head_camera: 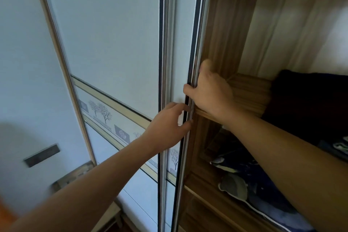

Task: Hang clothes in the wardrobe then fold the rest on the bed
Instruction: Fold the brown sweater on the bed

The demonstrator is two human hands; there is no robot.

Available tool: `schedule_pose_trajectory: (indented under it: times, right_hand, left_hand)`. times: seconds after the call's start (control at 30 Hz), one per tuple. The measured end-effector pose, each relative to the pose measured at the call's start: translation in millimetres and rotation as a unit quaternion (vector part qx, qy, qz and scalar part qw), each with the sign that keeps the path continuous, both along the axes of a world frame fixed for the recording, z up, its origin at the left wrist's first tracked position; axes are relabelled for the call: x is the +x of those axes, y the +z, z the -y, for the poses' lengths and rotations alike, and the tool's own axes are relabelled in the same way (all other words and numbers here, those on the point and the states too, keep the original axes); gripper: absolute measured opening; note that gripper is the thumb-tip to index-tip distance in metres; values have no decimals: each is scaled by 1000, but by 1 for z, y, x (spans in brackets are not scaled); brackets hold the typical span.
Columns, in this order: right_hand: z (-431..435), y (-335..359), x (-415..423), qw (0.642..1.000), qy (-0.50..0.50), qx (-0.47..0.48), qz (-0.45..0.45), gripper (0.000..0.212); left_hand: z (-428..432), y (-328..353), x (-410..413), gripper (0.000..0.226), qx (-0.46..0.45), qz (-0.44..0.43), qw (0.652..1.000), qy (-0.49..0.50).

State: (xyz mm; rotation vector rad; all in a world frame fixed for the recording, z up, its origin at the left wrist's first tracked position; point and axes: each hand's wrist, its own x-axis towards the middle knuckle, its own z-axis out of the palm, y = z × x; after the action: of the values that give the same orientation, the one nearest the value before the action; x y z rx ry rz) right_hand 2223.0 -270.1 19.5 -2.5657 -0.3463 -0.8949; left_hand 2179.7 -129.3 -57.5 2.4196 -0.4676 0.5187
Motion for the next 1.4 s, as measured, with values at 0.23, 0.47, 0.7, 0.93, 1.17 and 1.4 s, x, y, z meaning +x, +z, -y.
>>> schedule_pose_trajectory:
  times: [0.23, 0.47, 0.7, 0.93, 1.17, 1.4]
  right_hand:
    - [39, -9, -34, 996, -40, -32, 71, 51]
    - [92, -10, -76, 992, -9, -67, 108, 69]
    - [151, 2, -125, 982, -70, -158, 80, 53]
    - [204, 19, -175, 965, -129, -226, 40, 36]
    - [249, 27, -218, 943, -212, -256, 30, 28]
    - [282, 37, -251, 917, -304, -255, -26, 16]
  left_hand:
    - [28, -4, -12, 49, -94, -40, 994, -48]
    - [75, 1, -29, 38, -128, -71, 982, -118]
    - [127, 8, -49, 21, -117, -99, 969, -194]
    - [181, 16, -74, 20, -83, -114, 950, -278]
    - [231, 13, -91, 29, -32, -118, 926, -357]
    - [281, 7, -100, 37, -48, -158, 889, -428]
